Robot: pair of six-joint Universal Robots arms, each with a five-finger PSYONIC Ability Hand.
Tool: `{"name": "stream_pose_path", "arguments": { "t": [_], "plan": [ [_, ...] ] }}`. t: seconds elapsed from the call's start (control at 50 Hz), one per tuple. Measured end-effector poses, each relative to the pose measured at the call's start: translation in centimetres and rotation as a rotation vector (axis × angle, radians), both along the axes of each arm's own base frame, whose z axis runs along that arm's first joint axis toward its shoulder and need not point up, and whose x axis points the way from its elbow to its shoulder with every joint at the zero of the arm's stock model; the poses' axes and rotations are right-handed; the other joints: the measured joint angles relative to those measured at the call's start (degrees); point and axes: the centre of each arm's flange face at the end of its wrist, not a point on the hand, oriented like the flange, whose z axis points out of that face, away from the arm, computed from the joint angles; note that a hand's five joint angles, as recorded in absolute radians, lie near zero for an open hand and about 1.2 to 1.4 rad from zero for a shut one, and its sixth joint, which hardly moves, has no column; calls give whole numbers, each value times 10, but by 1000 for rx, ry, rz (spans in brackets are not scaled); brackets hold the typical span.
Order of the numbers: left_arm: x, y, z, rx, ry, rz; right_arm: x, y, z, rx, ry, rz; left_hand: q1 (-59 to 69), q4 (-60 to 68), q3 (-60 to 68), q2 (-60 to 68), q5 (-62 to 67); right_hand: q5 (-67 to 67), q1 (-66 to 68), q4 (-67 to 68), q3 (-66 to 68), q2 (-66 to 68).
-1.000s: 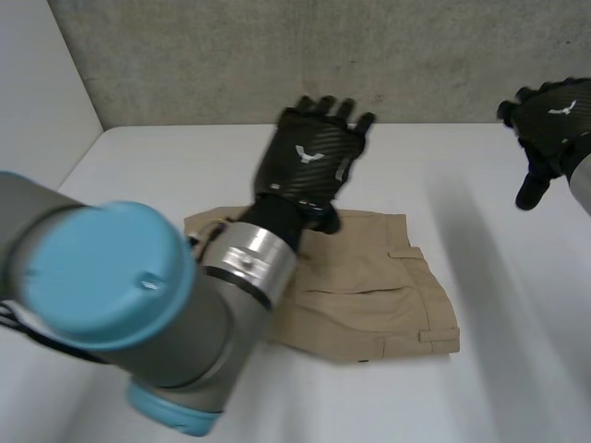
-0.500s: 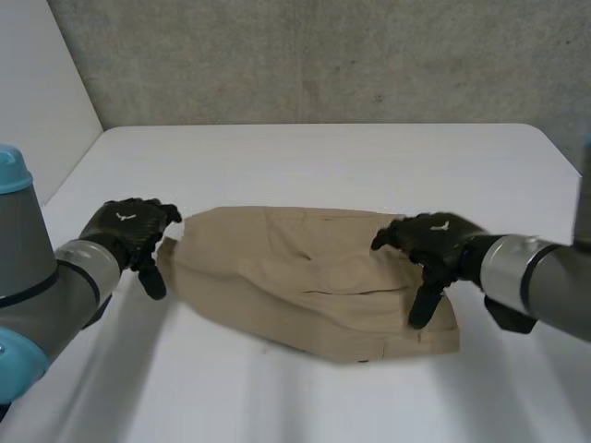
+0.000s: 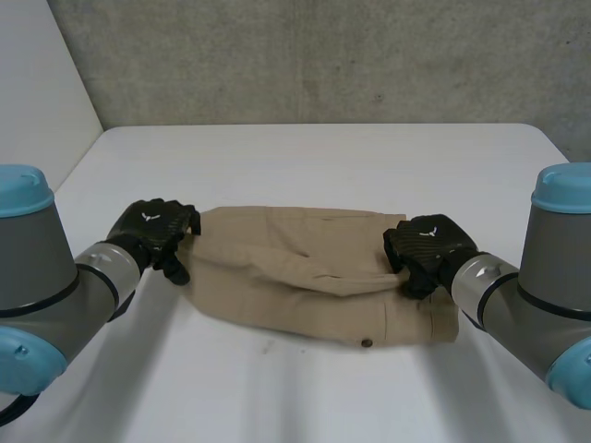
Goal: Fold the shorts.
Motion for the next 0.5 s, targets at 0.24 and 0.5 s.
{"name": "stream_pose_path", "arguments": {
  "t": [0.24,0.5],
  "plan": [
    [0,-6,2,-44,12,1,8,-9,10,-61,13,40,296,295,291,299,293,105,72,104,93,97],
    [-18,-68,122,-609,189,33,43,-76,126,-731,-21,16,306,342,336,343,315,105,72,105,102,98]
  ]
}}
